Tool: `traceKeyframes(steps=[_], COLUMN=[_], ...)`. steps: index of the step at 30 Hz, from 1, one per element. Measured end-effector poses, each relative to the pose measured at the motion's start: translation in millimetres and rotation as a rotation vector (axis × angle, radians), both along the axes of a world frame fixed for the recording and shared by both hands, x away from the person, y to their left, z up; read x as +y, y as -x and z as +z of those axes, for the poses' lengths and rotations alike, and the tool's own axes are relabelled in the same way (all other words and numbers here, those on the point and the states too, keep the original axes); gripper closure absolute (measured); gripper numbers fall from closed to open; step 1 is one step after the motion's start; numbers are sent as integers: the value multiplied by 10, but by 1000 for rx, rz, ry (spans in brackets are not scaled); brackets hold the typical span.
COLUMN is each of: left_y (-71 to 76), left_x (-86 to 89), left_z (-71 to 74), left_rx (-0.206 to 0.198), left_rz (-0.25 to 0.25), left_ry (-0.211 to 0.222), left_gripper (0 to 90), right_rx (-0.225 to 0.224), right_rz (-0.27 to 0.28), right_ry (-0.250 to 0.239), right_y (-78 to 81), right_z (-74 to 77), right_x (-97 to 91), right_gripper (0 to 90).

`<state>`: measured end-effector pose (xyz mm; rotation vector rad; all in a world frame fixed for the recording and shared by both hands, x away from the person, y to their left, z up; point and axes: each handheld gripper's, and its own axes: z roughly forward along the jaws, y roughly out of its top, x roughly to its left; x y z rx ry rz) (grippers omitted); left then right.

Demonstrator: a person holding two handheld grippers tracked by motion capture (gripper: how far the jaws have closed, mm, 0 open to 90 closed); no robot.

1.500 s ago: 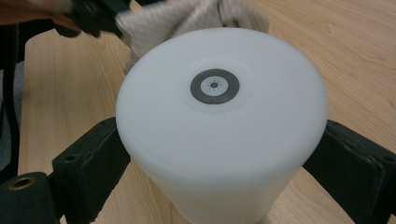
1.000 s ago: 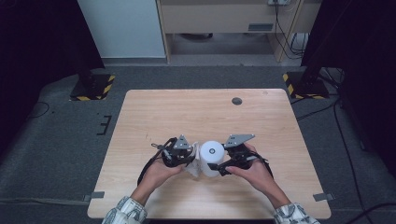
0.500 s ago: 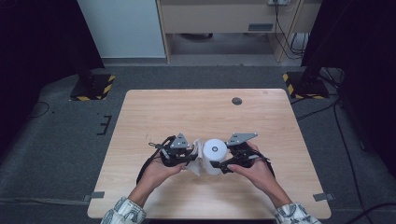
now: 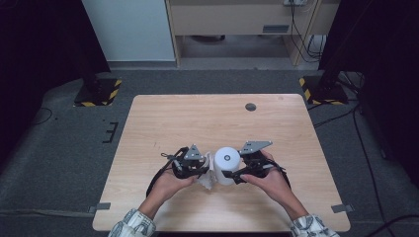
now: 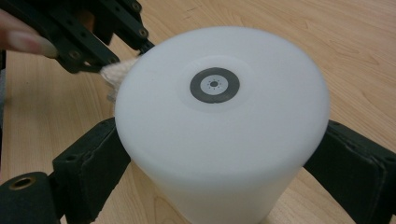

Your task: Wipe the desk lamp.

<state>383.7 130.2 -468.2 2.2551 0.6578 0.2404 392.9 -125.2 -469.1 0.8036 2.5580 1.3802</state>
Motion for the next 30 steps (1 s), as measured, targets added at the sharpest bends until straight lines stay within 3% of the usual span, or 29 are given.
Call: traceKeyframes(steps=[4,12,19,27,30], left_y=[43,22,103,219,273], left_x=[30,11,20,-11,-58], left_z=[117,-60,78,91,53], left_rx=[-22,13,-17,-12,-10], left_rz=[3,-2,1,-21,-39], left_ry=[36,-6,32,47,29], left_gripper=[753,753,753,753,754], right_rx=[-2,-6,-7,-11,-11], right_rz=[-2,-1,-2,2,1], right_ry=[1,3,4,16,18], right_y=[2,7,9,9,9], right_z=[1,-1,-2,4,3], right_x=[3,4,9,18,21], right_gripper=[87,88,88,89,89])
